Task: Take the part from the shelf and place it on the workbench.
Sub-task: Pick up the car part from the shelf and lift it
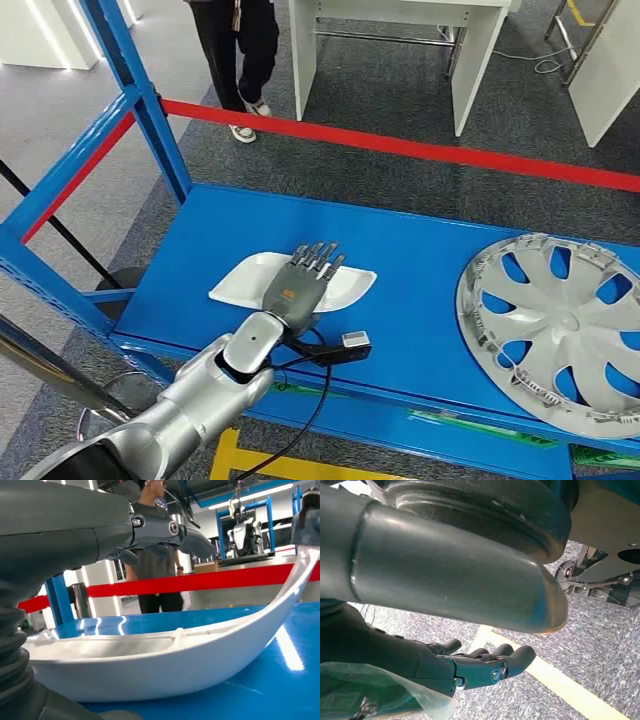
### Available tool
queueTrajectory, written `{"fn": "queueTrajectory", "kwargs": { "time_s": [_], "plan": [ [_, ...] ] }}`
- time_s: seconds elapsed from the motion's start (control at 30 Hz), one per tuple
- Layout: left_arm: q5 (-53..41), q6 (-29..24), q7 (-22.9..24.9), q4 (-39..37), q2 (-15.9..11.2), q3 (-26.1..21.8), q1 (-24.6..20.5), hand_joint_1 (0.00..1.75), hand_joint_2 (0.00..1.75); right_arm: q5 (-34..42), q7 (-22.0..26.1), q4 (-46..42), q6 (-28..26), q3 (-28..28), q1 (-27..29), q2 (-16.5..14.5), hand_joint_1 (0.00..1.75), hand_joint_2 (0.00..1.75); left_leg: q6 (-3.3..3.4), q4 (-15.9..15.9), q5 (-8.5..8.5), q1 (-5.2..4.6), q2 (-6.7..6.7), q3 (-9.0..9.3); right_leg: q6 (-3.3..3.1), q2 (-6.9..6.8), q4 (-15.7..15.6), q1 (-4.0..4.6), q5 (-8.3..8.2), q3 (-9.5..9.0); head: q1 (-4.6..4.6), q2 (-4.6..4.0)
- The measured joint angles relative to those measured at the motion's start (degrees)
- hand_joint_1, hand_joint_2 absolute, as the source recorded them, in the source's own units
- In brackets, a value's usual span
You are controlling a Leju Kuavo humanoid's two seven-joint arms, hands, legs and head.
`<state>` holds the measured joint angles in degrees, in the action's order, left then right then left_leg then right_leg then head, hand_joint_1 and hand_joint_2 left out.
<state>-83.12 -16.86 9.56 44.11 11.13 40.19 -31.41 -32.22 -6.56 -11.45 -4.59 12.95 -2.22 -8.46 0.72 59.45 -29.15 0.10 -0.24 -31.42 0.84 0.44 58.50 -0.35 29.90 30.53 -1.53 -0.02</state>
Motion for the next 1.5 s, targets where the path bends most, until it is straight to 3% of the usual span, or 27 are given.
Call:
{"fn": "queueTrajectory", "kwargs": {
  "time_s": [0.07, 0.1, 0.67, 0.73, 0.83, 0.93, 1.03, 1.37, 1.5],
  "plan": [
    [0.0, 0.4, 0.3, -0.1, 0.0, -0.1, -0.1, 1.48, 1.75, 0.0, 0.0, 0.0, 0.0, 0.0, 0.0, 0.0, 0.00, 0.00, 0.00, 0.0, 0.00, 0.00, 0.00, 0.00, 0.00, 0.00, 0.0, 0.00, 0.00, 0.00, -0.01, 0.00],
    [0.0, 0.7, 0.4, -0.2, 0.0, -0.2, -0.1, 1.75, 1.75, -0.1, 0.0, 0.0, 0.0, 0.0, 0.1, 0.0, 0.00, 0.00, 0.00, 0.0, 0.00, 0.00, 0.00, 0.00, 0.00, 0.00, 0.0, 0.00, 0.00, 0.00, -0.01, 0.00],
    [-0.6, -0.4, 1.3, -0.9, -0.6, -2.1, 0.0, 1.75, 1.75, -1.0, -0.5, 0.0, -0.2, 0.9, 0.2, 0.0, 0.00, 0.00, 0.01, 0.0, 0.01, 0.00, 0.00, -0.03, 0.00, -0.01, 0.0, 0.00, 0.00, 0.02, 0.00, 0.00],
    [-2.1, -4.0, 1.8, -0.9, -0.9, -2.1, 0.1, 1.75, 1.75, -1.4, -0.5, 0.0, -0.2, 0.9, 0.2, 0.0, 0.00, 0.00, 0.01, 0.0, 0.01, 0.00, 0.00, -0.03, 0.00, 0.01, 0.0, 0.00, 0.00, 0.01, 0.00, 0.00],
    [-4.7, -15.7, 2.3, -0.2, -2.2, -1.4, 1.0, 1.75, 1.75, -2.8, -0.7, 0.0, 0.2, 0.9, 0.2, 0.0, 0.00, 0.00, 0.01, 0.0, 0.01, 0.00, 0.00, -0.03, 0.00, 0.02, 0.0, 0.00, 0.00, 0.01, -0.01, 0.00],
    [-3.7, -22.1, -2.6, 4.5, -3.6, -2.5, 3.7, 1.75, 1.75, -3.8, -0.9, 0.0, 0.5, 0.9, 0.1, 0.0, 0.00, 0.00, 0.01, 0.0, 0.01, 0.00, 0.00, -0.03, 0.00, 0.00, 0.0, 0.00, 0.01, 0.02, -0.01, 0.00],
    [-2.7, -22.4, -5.5, 9.2, -4.3, -4.1, 6.1, 1.75, 1.75, -4.2, -0.9, 0.0, 0.5, 0.9, -0.2, 0.0, 0.00, 0.00, 0.01, 0.0, 0.01, 0.00, 0.00, -0.07, 0.00, 0.01, 0.0, 0.00, 0.02, 0.06, 0.00, 0.00],
    [-3.1, -22.4, -6.9, 15.1, -5.5, -6.0, 8.5, 1.75, 1.75, -4.4, -1.0, 0.0, 0.5, 0.9, -0.5, 0.0, 0.00, 0.00, 0.01, 0.0, 0.02, 0.00, -0.01, -0.08, 0.00, -0.03, 0.0, 0.00, 0.00, 0.06, 0.00, 0.00],
    [-1.1, -22.5, -14.5, 21.1, -3.9, -9.6, 11.2, 1.75, 1.75, -4.6, -1.6, 0.0, 0.1, 0.9, -0.5, -0.1, 0.00, 0.00, 0.02, 0.0, 0.01, 0.00, -0.01, -0.10, 0.01, -0.03, 0.0, -0.01, 0.00, 0.09, 0.01, 0.00]
  ]
}}
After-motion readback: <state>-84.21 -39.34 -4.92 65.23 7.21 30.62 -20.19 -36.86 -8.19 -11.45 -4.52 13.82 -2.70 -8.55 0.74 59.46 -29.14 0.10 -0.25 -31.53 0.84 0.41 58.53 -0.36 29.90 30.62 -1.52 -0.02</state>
